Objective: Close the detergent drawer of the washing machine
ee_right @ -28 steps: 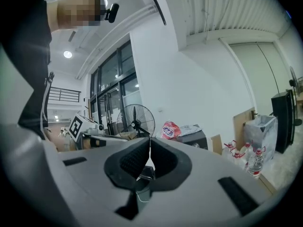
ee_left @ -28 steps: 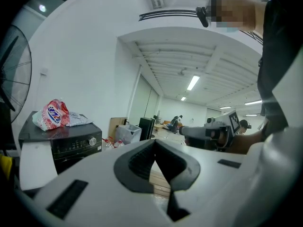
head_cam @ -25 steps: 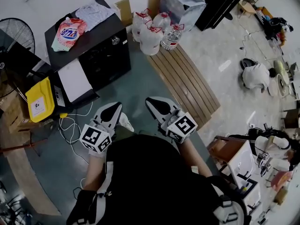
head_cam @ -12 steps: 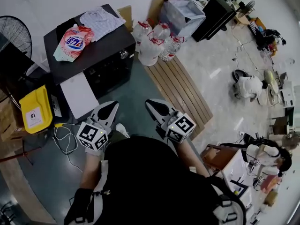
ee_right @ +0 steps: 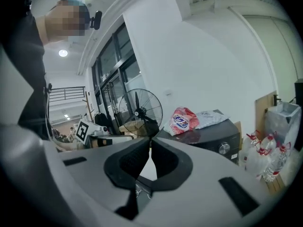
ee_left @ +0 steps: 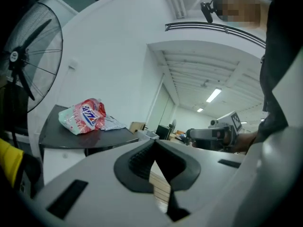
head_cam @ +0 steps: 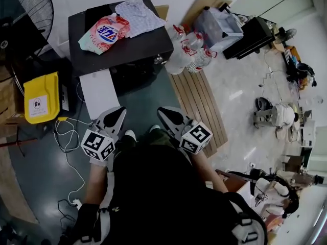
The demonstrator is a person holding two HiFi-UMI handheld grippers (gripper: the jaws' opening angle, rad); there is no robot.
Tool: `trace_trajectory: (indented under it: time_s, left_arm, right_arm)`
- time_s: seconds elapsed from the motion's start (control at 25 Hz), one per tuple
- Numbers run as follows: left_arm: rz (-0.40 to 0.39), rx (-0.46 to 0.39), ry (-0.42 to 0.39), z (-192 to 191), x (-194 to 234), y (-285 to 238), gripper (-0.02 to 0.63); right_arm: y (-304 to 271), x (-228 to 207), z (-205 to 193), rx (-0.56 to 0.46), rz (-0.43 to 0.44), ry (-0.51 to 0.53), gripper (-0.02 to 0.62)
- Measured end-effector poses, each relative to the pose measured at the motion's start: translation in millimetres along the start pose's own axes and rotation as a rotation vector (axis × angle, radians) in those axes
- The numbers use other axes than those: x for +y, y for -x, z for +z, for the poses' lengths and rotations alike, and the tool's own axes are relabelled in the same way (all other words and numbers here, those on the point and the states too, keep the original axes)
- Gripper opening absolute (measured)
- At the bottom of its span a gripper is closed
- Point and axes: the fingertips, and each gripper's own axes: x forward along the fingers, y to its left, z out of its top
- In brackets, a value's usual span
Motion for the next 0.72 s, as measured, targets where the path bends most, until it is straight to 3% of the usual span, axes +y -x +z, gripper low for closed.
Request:
trace_trajectory:
  time_s: [0.44, 0.72]
  left_arm:
    - [0.348, -0.023, 0.090, -17, 70, 56, 0.009]
    - [0.615, -0.028, 0.173, -36, 103, 92, 0.009]
  right_arm:
    - [-105, 12, -20, 0.207, 0.340, 0.059, 0.021]
    - [-162, 21, -43, 0.365, 0.583, 0.112, 0.021]
